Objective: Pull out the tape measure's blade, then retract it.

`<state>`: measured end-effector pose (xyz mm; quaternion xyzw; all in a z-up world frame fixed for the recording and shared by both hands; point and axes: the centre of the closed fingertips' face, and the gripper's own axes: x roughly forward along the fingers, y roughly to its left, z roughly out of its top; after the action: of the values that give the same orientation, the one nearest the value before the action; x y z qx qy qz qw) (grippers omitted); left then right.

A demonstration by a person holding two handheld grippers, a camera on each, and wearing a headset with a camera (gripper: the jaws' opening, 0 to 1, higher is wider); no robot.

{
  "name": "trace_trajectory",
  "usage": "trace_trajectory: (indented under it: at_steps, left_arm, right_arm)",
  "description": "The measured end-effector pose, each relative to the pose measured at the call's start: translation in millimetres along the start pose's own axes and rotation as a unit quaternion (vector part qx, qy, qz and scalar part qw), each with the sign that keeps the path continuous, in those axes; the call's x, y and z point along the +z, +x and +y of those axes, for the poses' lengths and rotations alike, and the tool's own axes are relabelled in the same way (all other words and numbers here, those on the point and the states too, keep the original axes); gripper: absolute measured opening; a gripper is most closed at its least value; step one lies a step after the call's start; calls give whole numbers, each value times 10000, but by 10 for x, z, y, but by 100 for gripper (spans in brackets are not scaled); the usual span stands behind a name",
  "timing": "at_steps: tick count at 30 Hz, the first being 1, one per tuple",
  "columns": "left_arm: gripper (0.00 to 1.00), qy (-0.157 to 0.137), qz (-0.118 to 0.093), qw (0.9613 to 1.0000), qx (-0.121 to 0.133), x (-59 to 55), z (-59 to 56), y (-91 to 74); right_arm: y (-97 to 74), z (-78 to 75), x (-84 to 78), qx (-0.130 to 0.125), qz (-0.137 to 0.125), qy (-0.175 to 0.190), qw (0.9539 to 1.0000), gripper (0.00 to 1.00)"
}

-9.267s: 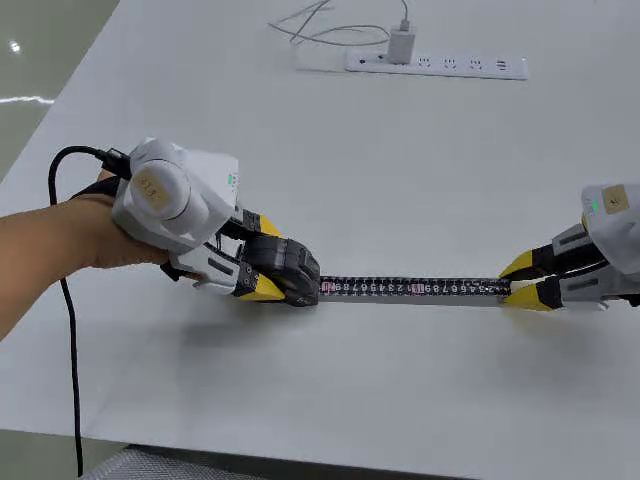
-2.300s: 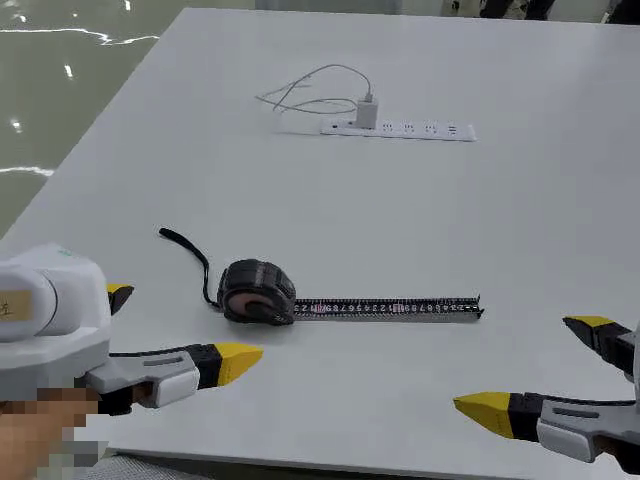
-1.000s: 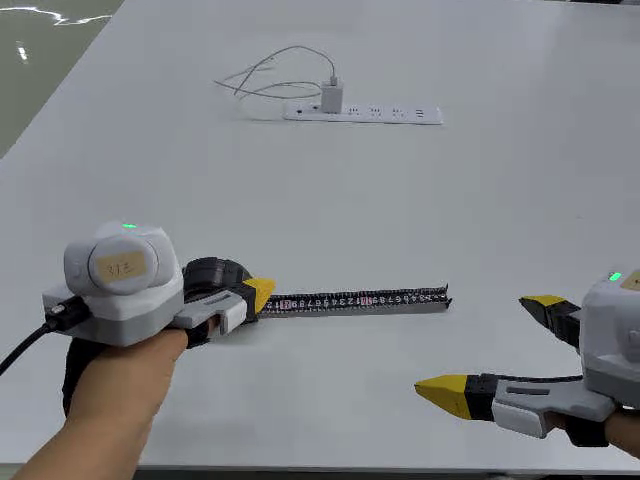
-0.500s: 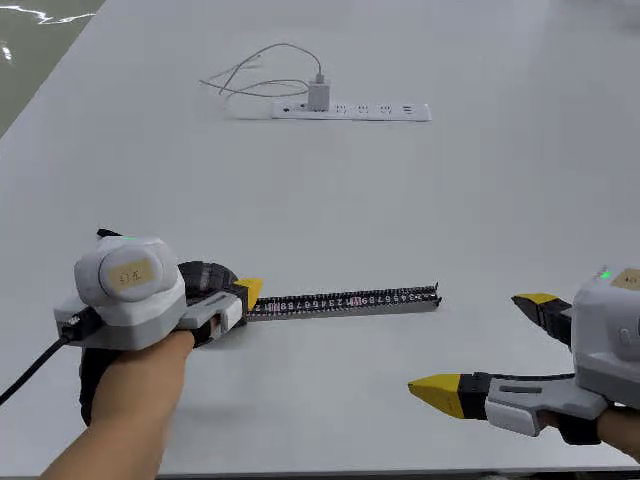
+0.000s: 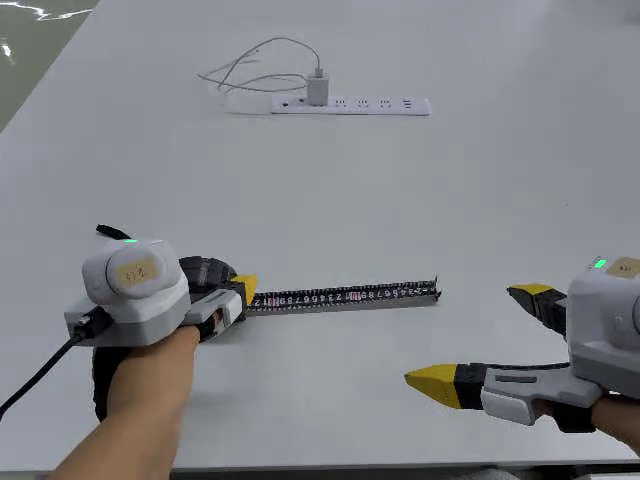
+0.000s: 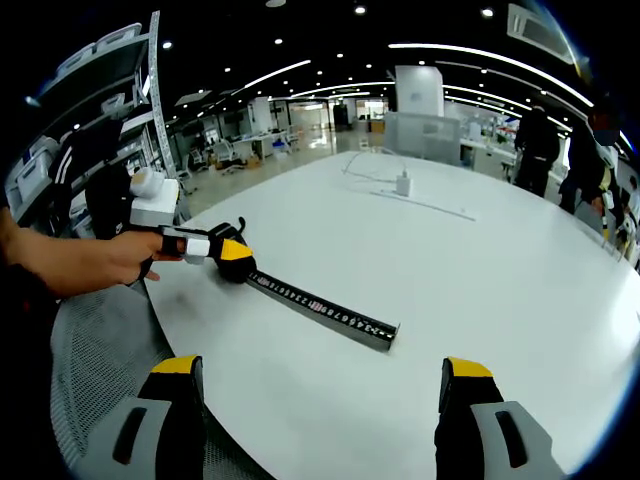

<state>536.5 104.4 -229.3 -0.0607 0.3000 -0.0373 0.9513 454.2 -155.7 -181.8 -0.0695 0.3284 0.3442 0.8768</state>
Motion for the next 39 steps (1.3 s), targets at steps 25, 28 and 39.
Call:
trace_trajectory:
  at_steps: [25,28,39]
  left_arm:
    - [62,-71,-44,10000,9,-15,-7,-14]
    - [62,-76,-45,10000,9,-14,-8,-14]
    - [62,-86,-16,10000,6,-16,-5,-5]
  right_arm:
    - [141,-43,18,242,24,-192,9995,92]
    - [187,-86,15,308,62,-324,9990,87]
    - [380,-407,-36,348,231,-534,9977,81]
